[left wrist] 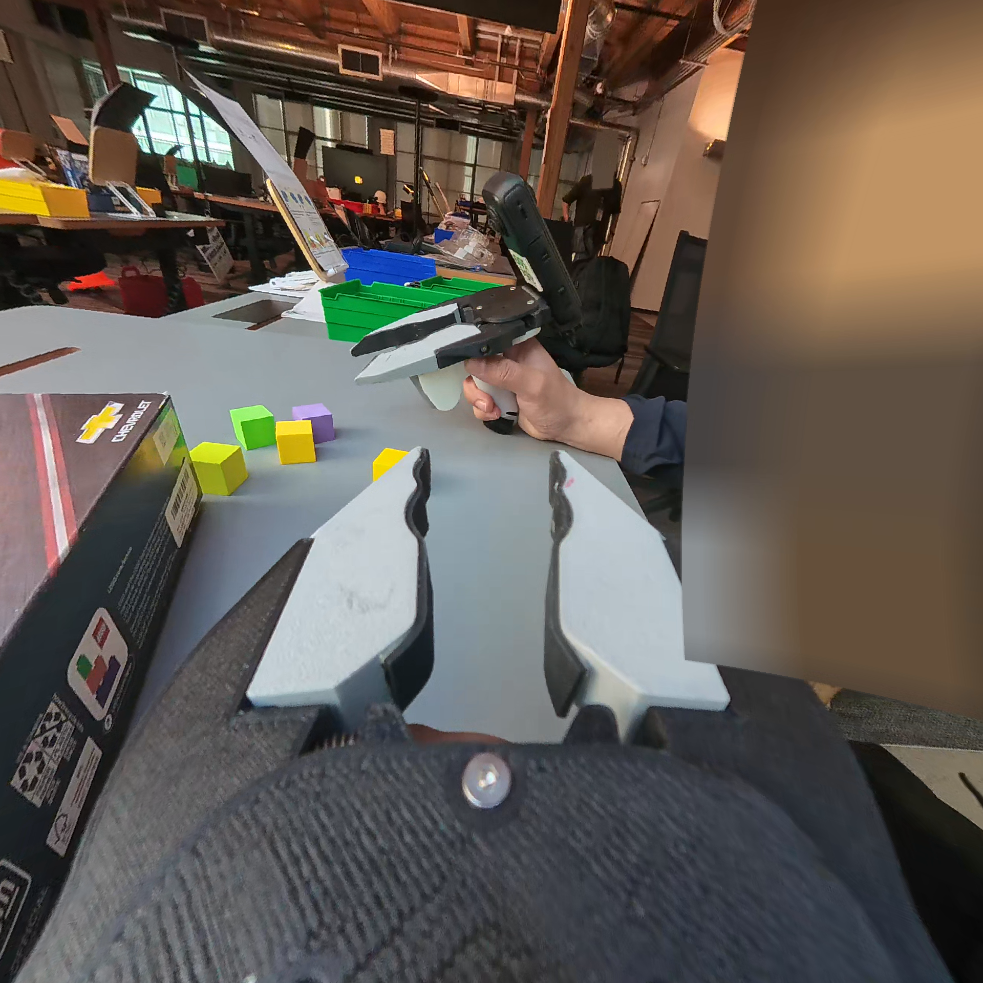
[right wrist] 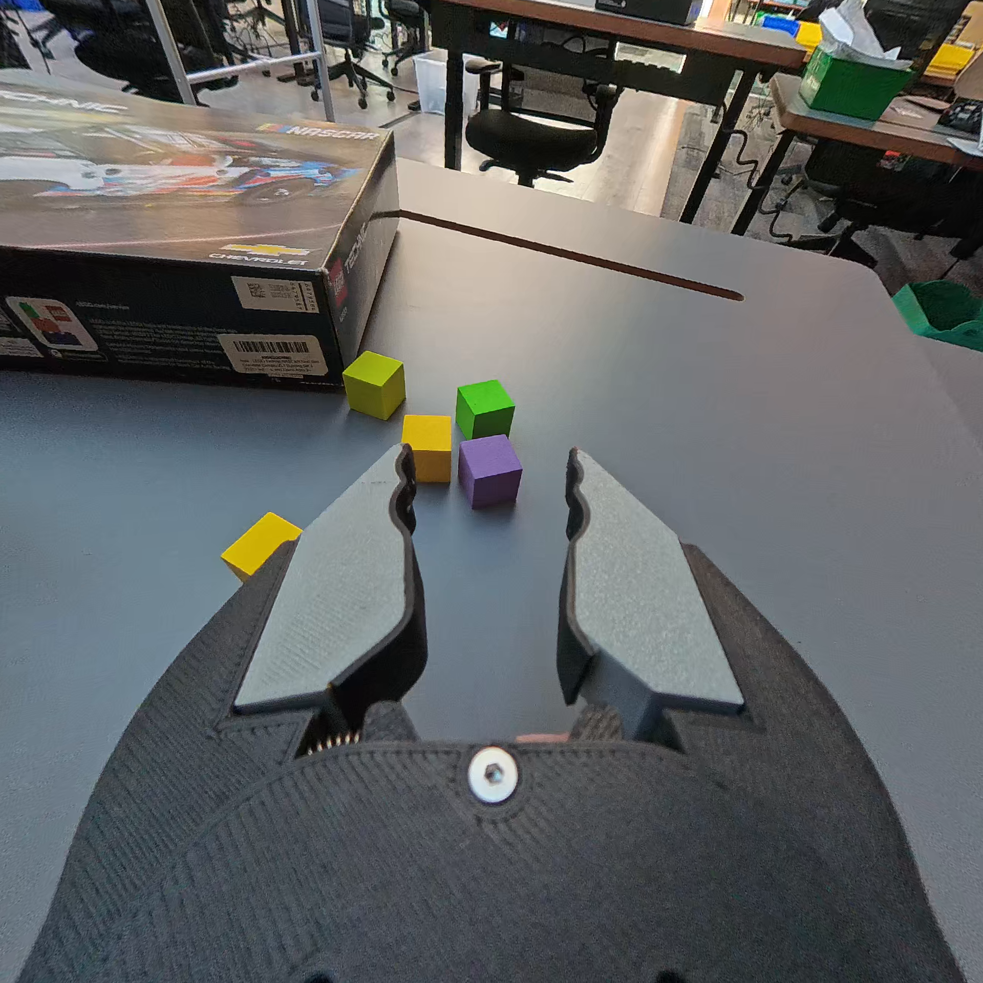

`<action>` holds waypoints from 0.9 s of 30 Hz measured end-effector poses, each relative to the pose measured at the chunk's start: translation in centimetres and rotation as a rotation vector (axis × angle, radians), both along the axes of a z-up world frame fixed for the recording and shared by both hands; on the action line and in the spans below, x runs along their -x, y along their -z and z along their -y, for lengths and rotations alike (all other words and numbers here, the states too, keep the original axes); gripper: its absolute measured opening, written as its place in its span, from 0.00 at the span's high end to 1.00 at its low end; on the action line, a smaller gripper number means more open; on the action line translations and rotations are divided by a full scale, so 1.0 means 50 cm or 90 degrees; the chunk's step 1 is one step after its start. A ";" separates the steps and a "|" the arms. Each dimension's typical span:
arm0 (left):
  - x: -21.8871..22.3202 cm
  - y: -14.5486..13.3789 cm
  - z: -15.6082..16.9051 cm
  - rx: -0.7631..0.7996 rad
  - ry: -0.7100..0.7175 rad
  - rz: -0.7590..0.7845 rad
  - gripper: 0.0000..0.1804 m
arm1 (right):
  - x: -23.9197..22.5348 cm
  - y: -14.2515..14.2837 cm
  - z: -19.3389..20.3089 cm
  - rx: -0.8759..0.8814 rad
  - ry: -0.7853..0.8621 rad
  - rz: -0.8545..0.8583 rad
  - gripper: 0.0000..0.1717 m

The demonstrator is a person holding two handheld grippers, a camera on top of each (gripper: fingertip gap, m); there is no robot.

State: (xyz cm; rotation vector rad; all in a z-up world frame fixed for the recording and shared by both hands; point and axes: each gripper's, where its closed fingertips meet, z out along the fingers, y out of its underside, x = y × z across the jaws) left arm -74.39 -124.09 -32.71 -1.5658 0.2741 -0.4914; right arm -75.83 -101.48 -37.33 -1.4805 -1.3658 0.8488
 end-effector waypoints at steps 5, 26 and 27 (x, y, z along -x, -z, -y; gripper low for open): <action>-0.004 0.000 0.002 -0.001 0.008 -0.004 0.76 | -0.001 -0.001 -0.004 0.033 -0.007 -0.009 0.66; -0.041 0.013 0.007 -0.003 0.036 -0.086 0.76 | -0.020 -0.001 -0.061 0.003 0.091 -0.004 0.67; -0.042 0.013 0.007 -0.003 0.037 -0.088 0.76 | -0.021 -0.001 -0.063 0.001 0.096 -0.004 0.67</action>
